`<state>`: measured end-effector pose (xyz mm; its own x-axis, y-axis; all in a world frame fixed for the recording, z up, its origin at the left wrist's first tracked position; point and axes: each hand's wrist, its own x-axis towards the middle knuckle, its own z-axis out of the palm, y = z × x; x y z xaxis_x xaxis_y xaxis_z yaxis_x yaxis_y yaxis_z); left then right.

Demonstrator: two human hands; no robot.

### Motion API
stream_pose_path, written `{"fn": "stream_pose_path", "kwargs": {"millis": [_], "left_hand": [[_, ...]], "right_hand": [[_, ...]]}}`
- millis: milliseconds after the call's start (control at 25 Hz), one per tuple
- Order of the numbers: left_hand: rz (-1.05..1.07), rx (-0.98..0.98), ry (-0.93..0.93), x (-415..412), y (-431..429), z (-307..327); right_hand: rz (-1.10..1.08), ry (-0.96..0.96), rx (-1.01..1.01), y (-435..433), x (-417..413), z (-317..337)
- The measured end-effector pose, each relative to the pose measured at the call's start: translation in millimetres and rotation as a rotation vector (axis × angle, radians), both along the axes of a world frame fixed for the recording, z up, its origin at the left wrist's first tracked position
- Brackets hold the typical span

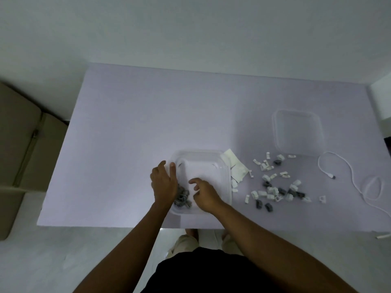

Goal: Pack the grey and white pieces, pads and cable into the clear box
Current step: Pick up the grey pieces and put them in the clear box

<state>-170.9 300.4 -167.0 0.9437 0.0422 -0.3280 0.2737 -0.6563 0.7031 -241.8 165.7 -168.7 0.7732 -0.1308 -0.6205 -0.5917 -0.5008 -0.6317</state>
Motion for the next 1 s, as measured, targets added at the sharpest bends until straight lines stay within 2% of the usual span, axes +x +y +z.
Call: {"fn": "stream_pose_path", "kwargs": {"millis": [80, 160, 240, 280, 360, 440, 600, 680, 840, 920, 1000], "left_hand": [[-0.055, 0.112, -0.209, 7, -16, 19], [-0.180, 0.092, -0.353, 11, -38, 36], [-0.309, 0.033, -0.375, 8, -65, 45], [-0.370, -0.003, -0.364, 3, -81, 47], [-0.507, -0.091, -0.343, -13, -118, 51], [-0.669, -0.117, -0.311, -35, -149, 49], [-0.963, 0.058, -0.098, -88, -200, 29], [-1.020, 0.158, -0.060, -111, -217, 16], [-0.971, 0.271, -0.009, -136, -236, -8], [-0.946, 0.369, -0.006, -147, -245, -18], [-0.899, 0.432, -0.005, -159, -253, -24]], "right_hand": [[-0.120, -0.137, -0.017, -22, -5, 16], [-0.294, -0.326, -0.077, -49, -17, 28], [-0.498, -0.499, -0.219, -86, -39, 36], [-0.570, -0.527, -0.302, -107, -55, 35], [-0.636, -0.445, -0.407, -147, -94, 23], [-0.559, -0.322, -0.426, -170, -128, 2], [-0.272, -0.201, -0.488, -198, -173, -41], [-0.264, -0.206, -0.435, -206, -186, -50], [-0.356, -0.294, -0.332, -219, -193, -49], [-0.538, -0.287, -0.159, -233, -195, -42], [-0.836, -0.214, 0.138, -254, -199, -30]]}}
